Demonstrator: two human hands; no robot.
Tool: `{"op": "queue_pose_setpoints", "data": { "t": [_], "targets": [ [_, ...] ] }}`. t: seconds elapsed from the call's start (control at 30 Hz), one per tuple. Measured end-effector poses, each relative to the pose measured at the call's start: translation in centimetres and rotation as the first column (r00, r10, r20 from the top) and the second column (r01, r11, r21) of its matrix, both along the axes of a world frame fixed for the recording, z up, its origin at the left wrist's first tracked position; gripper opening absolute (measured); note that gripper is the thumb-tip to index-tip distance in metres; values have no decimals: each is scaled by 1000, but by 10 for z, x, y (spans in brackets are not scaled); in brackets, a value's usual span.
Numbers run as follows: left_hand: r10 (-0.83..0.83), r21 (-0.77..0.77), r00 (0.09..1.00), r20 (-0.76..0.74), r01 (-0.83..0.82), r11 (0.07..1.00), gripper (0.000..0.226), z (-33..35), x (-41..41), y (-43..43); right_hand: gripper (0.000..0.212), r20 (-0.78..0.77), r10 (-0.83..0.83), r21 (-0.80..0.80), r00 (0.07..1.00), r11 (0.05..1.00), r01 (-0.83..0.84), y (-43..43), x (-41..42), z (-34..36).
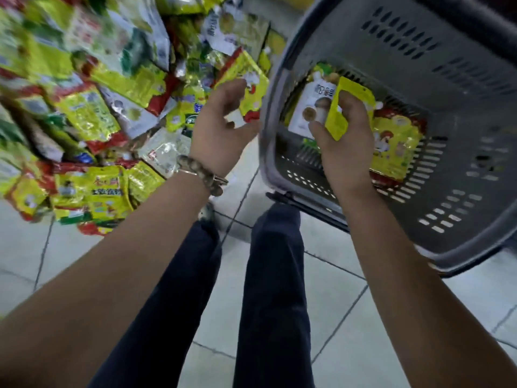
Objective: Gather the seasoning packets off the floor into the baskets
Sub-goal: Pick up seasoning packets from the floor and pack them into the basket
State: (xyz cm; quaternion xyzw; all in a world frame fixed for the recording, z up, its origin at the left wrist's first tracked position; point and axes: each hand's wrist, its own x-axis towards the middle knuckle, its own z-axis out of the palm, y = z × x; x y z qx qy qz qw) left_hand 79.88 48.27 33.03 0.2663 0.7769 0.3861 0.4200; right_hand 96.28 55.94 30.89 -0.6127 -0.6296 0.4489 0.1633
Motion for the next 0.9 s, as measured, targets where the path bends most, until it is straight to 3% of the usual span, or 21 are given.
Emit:
{"op": "queue_pose_setpoints", "data": {
  "t": [0.13,0.23,0.43,0.53,0.77,0.9],
  "targets": [
    [157,-154,988,3,-155,976,50,-15,-53,-70,39,-161,89,93,983,993,-74,-54,-76,22],
    [317,-254,948,10,-305,918,48,-39,-81,-117,30,-201,172,42,964,985,-167,-96,-118,4],
    [476,-404,878,49,-418,813,45,-130,-108,-186,29,20,249,-326,968,917,-229,-142,-157,-116],
    [515,-460,857,11,-453,764,41,-183,-115,-206,36,138,413,-452,900,835,-314,-154,-172,-191],
    [515,-501,857,-17,-453,737,38,-286,-128,-229,50,257,596,-493,761,758,-427,-156,-230,-320],
    [536,-537,844,1,-452,712,38,-313,-135,-239,75,280,616,-531,737,739,-415,-164,-251,-346]
  ]
}}
